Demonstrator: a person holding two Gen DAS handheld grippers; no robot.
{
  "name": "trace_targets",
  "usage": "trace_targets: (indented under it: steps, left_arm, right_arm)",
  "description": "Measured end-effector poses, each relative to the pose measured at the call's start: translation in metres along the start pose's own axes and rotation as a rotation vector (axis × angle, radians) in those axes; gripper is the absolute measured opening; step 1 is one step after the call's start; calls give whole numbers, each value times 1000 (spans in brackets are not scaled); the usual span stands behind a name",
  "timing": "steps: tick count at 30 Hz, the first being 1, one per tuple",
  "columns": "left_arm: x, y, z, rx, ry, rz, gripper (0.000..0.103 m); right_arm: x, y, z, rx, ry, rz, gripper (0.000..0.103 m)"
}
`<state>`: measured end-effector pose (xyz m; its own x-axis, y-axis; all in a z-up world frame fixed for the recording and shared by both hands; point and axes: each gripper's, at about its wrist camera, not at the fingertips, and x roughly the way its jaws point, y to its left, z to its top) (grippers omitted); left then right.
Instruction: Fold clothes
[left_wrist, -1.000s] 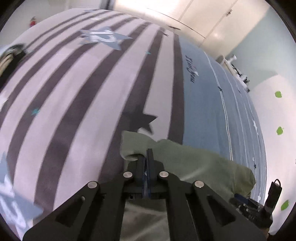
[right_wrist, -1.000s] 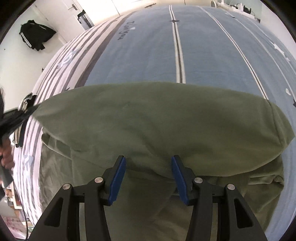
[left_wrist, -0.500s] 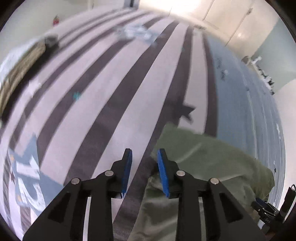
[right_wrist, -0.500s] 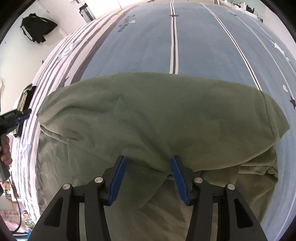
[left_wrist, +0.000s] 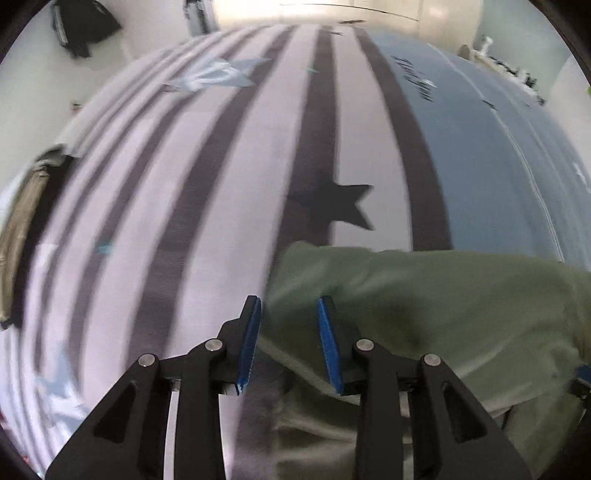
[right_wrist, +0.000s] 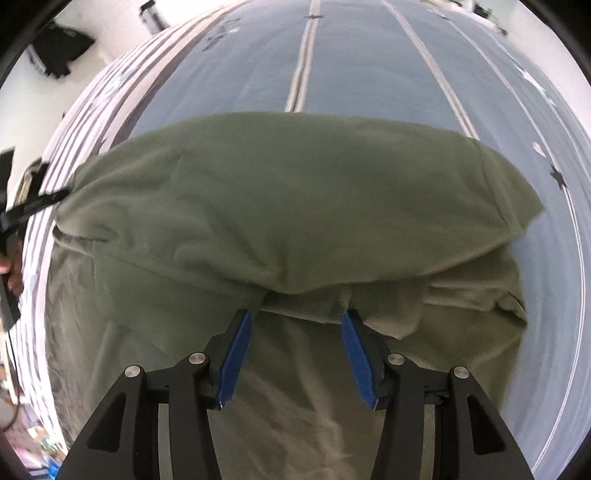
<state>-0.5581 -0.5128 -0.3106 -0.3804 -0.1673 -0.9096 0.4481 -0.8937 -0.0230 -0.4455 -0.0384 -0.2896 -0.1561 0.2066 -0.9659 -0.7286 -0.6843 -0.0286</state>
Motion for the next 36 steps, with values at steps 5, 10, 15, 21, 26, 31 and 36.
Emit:
trace_targets:
  steps: [5, 10, 15, 21, 26, 31, 36]
  left_arm:
    - [-34, -32, -19, 34, -8, -231, 29]
    - [-32, -91, -34, 94, 33, -398, 29]
    - [-3, -115, -47, 93, 78, -391, 29]
    - [-15, -98, -53, 35, 101, -425, 29]
    - [-20, -101, -72, -31, 181, -528, 30]
    - [-13, -129, -88, -52, 244, -575, 30]
    - [-7, -147, -87, -47, 212, -559, 7]
  right_arm:
    - [-30, 4, -6, 15, -85, 128, 47]
    - [-21, 32, 0, -21, -94, 210, 47]
    - [17, 44, -1, -57, -14, 164, 47]
    - [29, 16, -20, -50, 33, 120, 45]
    - [21, -10, -22, 98, 18, 245, 47]
    - [26, -1, -20, 89, 20, 272, 45]
    - [31, 6, -13, 65, 22, 246, 5]
